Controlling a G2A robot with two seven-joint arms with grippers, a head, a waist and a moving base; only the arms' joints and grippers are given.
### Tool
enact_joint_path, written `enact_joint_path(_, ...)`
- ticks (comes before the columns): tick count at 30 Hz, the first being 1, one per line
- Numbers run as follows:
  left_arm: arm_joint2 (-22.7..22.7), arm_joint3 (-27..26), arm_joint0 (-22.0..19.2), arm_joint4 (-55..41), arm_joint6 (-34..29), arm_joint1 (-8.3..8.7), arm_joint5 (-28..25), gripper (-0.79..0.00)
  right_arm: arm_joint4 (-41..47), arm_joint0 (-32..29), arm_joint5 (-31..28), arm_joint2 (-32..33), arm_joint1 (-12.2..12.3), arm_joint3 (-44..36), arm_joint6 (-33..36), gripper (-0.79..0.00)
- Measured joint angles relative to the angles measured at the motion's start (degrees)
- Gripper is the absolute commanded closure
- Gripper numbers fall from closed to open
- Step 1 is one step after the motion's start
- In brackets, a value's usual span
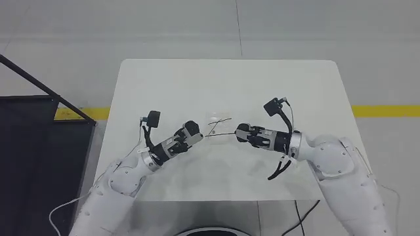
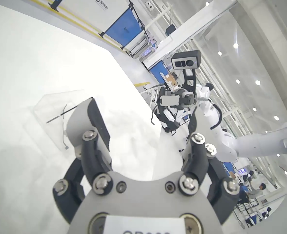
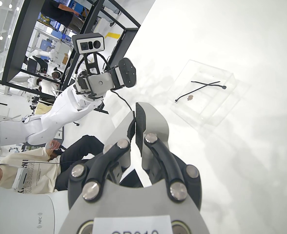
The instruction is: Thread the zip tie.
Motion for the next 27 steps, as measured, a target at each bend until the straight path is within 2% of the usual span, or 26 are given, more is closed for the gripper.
enact_joint_path(5,1.79,0.27,-0.28,-1.39,0.69,-0.35,0.42,-0.591,-0.19,0.56,2.44,-1.31,-0.19,0.22,-1.71,0.000)
enact_joint_path(8,3.09,1.20,-1.11,-1.16,0.76,-0.61,0.38,-0.585,-0.62,1.22,3.00,-2.21,-0.24,0.49,-1.41,0.000)
enact_joint_path(12,4.34,2.08,-2.02,-0.92,0.03,-0.79,0.36,-0.511,-0.65,1.72,3.28,-2.56,-0.20,0.79,-1.09,0.000)
enact_joint_path(17,5.20,2.65,-2.68,-0.83,0.04,-0.97,0.64,-0.369,-0.58,1.87,3.31,-2.84,-0.14,0.94,-1.24,0.000)
enact_joint_path(20,5.54,3.09,-2.97,-0.81,0.44,-1.08,1.04,-0.345,-0.63,2.07,3.33,-3.14,-0.11,1.09,-1.21,0.000)
enact_joint_path(27,6.06,3.60,-3.34,-0.17,1.51,-1.28,1.52,-0.194,-0.80,2.32,3.26,-3.49,0.00,1.24,-1.22,0.000)
